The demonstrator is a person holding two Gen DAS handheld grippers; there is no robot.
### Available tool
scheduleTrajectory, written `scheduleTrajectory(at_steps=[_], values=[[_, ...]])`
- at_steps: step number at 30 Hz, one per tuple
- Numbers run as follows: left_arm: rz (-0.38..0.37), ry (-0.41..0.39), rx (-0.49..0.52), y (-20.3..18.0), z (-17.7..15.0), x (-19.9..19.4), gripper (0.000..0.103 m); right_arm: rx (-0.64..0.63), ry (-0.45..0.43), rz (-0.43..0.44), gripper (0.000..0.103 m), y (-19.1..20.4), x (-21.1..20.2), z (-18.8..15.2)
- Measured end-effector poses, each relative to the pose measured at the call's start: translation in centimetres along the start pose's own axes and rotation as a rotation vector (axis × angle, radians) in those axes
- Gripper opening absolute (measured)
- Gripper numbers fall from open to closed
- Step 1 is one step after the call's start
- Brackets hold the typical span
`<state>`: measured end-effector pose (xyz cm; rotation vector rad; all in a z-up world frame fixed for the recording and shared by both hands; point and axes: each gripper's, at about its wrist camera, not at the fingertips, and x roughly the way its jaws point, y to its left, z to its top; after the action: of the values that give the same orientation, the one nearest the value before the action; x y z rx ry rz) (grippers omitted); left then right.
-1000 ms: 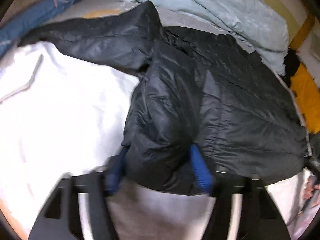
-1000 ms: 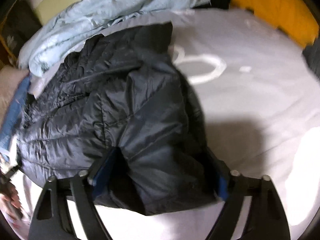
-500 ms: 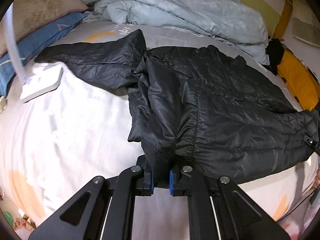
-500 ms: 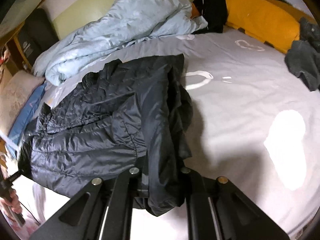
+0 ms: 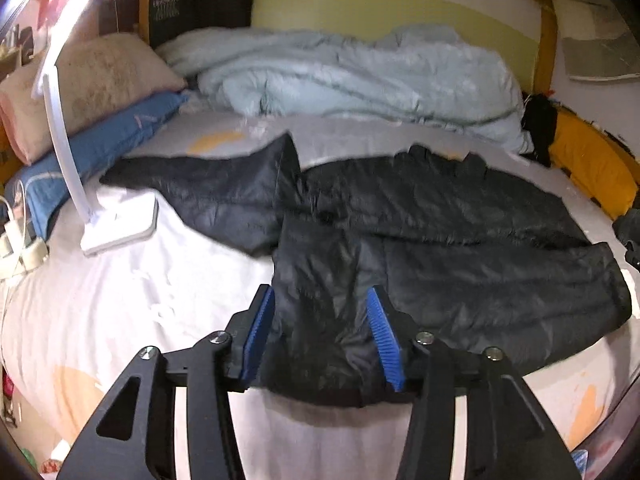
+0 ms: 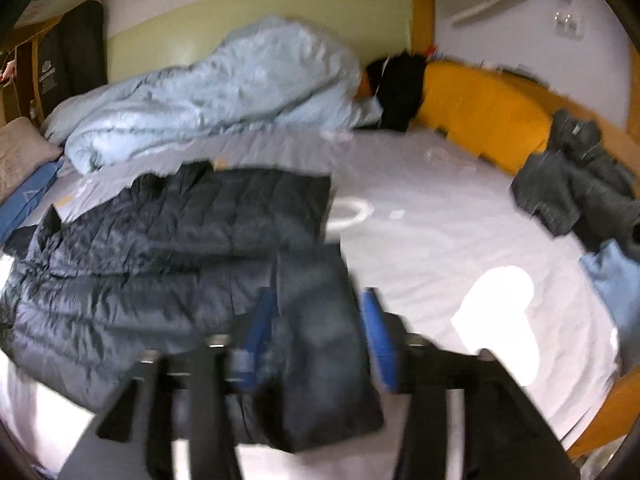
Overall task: Fold large clothes
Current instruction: 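Release the jacket and open the left gripper above it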
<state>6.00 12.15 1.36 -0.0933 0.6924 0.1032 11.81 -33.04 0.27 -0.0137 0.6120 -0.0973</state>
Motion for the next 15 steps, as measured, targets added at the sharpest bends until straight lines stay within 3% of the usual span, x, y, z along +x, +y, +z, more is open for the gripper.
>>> scheduleTrajectory(at_steps=[2,5,9,15], values=[[-0.012,-0.029,0.002,0.1,0.4,-0.6,0.066,-0.001,-0.026,0.021,0.068,0.1,-0.5,0.3],[-0.039,-0.046,-0.026,0.6,1.5,-1.0,0.077,0.018,-0.048,0.087,0.083,0.3,-0.8,0.5],[-0.074,-0.034,-0.057,1.5,3.8,-0.7,0.077,0.032,-0.065,0.126,0.096,0.8,-0.8,1.0],[-0.106,0.005,-0.134,4.0,8.6,1.1,0.078,0.035,-0.044,0.148,0.097,1.3,-0.3,1.0]])
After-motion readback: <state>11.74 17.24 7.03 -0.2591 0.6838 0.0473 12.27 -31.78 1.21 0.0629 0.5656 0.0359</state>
